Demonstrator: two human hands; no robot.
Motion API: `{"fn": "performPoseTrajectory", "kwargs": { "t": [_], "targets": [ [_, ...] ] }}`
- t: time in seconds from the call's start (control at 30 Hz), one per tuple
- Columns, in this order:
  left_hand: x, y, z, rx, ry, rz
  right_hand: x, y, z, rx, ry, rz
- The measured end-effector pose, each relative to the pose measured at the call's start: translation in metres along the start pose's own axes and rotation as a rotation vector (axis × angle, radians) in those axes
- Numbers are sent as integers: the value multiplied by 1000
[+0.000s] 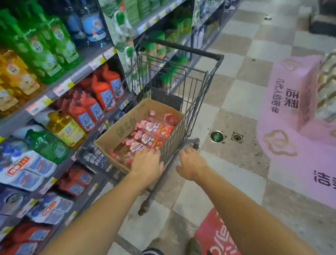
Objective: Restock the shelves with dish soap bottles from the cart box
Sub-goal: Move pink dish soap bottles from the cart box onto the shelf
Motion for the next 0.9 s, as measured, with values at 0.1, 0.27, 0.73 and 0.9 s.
{"fn": "performPoseTrajectory", "kwargs": {
  "t": [0.1, 0.27, 0.73, 0.9],
  "targets": [
    [28, 11, 0, -17, 17, 47, 39, 2, 9, -34, 20, 62],
    [85, 36, -11, -58, 70, 107, 109, 4, 20, 14, 82, 107],
    [241, 115, -26, -298, 118, 213, 271, -15, 51, 17, 305, -27],
    [272, 131, -41, -341, 155, 245, 303, -12, 47, 22, 372, -31]
  ]
}}
Point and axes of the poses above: each hand's wrist, its own x-axis towards the middle knuckle, its own z-axis out of the back of the hand, y = z × x, the point moved 9 cm from there along x, towards the middle knuckle, and after that the axes turned 4 degrees about y, right-handed, at the moved point
